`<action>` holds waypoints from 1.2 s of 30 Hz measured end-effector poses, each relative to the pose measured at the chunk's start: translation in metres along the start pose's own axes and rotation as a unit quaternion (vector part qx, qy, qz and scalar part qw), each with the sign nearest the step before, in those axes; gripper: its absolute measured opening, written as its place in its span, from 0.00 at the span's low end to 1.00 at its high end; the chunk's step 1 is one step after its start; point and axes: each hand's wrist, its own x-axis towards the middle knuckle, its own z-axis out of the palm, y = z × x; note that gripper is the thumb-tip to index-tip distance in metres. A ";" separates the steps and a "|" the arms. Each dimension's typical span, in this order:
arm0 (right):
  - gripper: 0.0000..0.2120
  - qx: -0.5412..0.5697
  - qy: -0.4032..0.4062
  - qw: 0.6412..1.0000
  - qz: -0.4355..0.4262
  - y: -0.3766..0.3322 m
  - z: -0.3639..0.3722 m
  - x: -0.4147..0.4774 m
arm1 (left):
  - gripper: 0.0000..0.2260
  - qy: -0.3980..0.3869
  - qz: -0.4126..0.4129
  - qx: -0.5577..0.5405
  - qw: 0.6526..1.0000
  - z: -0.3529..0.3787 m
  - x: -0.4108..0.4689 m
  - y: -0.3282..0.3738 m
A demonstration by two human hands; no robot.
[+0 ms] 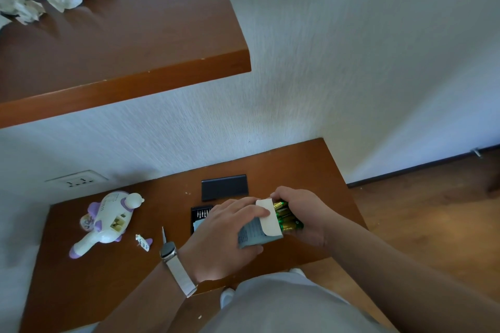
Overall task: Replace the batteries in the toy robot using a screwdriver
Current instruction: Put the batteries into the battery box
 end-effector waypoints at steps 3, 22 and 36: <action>0.11 0.006 0.006 1.000 0.006 -0.001 0.000 0.000 | 0.30 -0.018 -0.001 -0.014 1.000 -0.001 0.002 -0.003; 0.13 -0.294 0.055 0.951 -0.079 0.010 0.004 0.001 | 0.30 -0.117 -0.005 -0.036 0.992 -0.010 0.008 -0.005; 0.08 -0.270 0.007 0.955 -0.124 0.006 -0.014 -0.014 | 0.29 -0.088 0.010 -0.060 0.994 -0.010 0.007 0.000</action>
